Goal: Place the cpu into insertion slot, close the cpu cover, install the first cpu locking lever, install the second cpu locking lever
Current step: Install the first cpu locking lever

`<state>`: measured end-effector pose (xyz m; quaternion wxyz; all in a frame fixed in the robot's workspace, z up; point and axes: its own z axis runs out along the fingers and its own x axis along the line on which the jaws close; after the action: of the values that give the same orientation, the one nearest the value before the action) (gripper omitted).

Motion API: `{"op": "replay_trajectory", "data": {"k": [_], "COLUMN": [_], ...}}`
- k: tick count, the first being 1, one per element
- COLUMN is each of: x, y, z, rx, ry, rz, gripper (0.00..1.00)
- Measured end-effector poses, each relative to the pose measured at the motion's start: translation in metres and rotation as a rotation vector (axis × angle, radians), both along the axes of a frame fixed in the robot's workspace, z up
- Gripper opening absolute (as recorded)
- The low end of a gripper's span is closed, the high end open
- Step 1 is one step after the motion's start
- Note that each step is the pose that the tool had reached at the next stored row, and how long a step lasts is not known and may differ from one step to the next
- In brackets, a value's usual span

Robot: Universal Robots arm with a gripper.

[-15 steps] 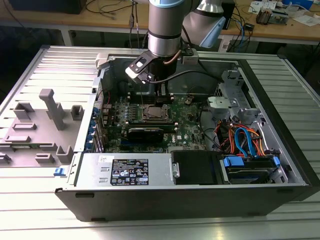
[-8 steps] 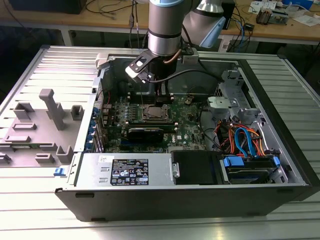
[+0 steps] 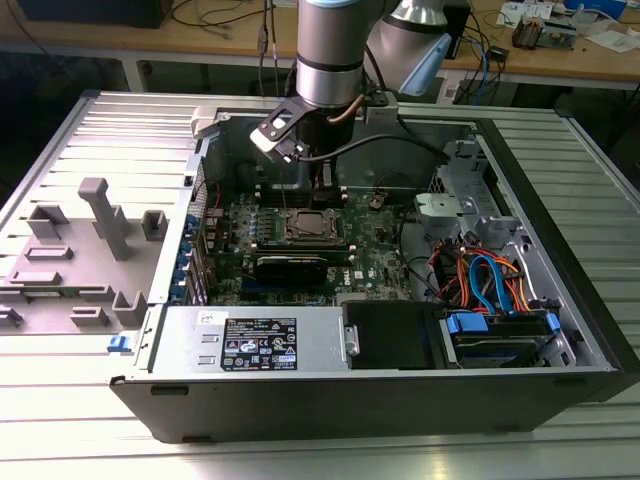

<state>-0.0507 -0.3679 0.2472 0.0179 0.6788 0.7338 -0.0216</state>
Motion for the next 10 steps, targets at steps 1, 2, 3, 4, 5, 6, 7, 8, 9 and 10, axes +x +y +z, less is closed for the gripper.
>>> {"op": "replay_trajectory", "data": {"k": [1,2,3,4,5,6,7,8,9,10], "x": [0.0,0.0,0.0,0.0,0.0,0.0,0.0,0.0,0.0,0.0], "y": [0.0,0.0001,0.0,0.0,0.0,0.0,0.0,0.0,0.0,0.0], "z": [0.0013,0.0015,0.0016,0.0017,0.0018,0.0018,0.0018,0.0018,0.0018,0.0019], "rx": [0.0,0.0003,0.0002,0.0001,0.0,0.0001,0.0,0.0002,0.0002,0.0002], "ry": [0.0,-0.0002,-0.0002,-0.0001,0.0,0.0,-0.0001,0.0,0.0,0.0], "rz": [0.0,0.0,0.0,0.0,0.0,0.0,0.0,0.0,0.0,0.0], "gripper": [0.11,0.11,0.11,0.11,0.11,0.11,0.11,0.11,0.11,0.11]}}
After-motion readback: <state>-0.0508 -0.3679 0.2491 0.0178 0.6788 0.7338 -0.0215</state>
